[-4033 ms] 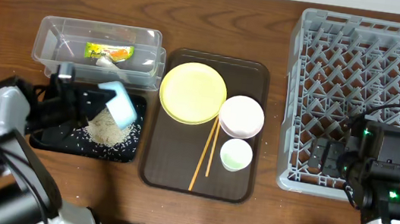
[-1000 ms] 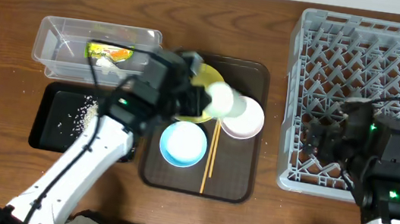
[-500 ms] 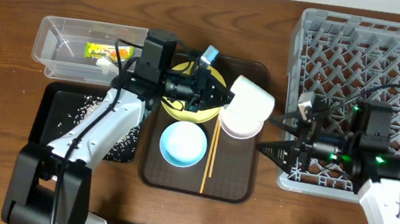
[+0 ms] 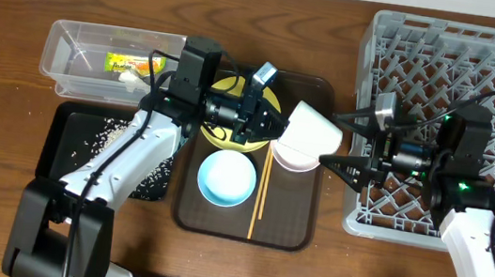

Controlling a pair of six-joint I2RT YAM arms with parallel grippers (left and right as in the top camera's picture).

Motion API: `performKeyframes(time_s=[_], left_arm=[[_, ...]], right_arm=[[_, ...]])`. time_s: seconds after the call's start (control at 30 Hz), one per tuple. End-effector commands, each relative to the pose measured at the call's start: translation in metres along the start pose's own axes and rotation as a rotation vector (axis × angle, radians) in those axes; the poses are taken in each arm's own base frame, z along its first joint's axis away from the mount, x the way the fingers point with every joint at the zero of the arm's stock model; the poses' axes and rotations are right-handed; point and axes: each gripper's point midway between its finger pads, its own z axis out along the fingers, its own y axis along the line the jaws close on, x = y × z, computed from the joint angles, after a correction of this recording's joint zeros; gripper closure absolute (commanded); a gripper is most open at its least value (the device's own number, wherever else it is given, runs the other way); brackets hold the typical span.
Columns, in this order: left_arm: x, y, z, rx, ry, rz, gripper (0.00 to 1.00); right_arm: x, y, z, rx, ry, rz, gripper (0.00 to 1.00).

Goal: Sort waste into correct bins and load items into the dishwasher rack
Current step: 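Hand the white cup from the left gripper to the right gripper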

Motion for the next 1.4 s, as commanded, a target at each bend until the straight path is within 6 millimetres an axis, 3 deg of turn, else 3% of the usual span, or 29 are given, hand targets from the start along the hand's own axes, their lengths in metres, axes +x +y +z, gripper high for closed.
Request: performKeyframes(time_s=[0.0, 0.3, 0.6, 0.73, 0.83, 0.9, 1.03, 1.2, 1.27, 1.37], left_arm=[[0.002, -0.009, 0.000, 0.018, 0.019, 0.011, 0.94], [0.006, -0.009, 0.006, 0.015, 0.035, -0.019, 0.94], [0.006, -0.009, 0.008, 0.012, 0.035, -0.016, 0.94], [0.006, -0.009, 0.008, 0.011, 0.034, -0.016, 0.93], [0.006, -0.009, 0.008, 0.011, 0.034, -0.016, 0.93], [0.006, -0.009, 0.008, 0.011, 0.034, -0.010, 0.90], [0.004, -0.008, 0.007, 0.007, 0.022, 0.081, 0.71], [-0.017, 0.013, 0.004, -0.109, -0.104, 0.120, 0.59], [-0.028, 0.030, -0.003, -0.193, -0.176, 0.107, 0.58], [-0.038, 0.057, -0.017, -0.328, -0.258, 0.107, 0.56]], right_arm=[[-0.007, 0.013, 0.001, -0.070, -0.012, 0.016, 0.11], [-0.003, 0.015, 0.011, -0.065, 0.011, 0.010, 0.11], [-0.002, 0.011, 0.012, -0.042, 0.018, 0.009, 0.28], [-0.001, 0.008, 0.012, -0.027, 0.021, 0.013, 0.40], [0.000, 0.000, 0.012, 0.023, 0.031, 0.052, 0.42], [0.001, -0.006, 0.012, 0.057, 0.036, 0.070, 0.45], [0.004, -0.020, 0.010, 0.143, 0.047, 0.106, 0.55], [0.007, -0.038, 0.006, 0.254, 0.057, 0.143, 0.63], [0.007, -0.047, 0.000, 0.332, 0.057, 0.163, 0.72], [0.002, -0.052, -0.016, 0.415, 0.054, 0.179, 0.74]])
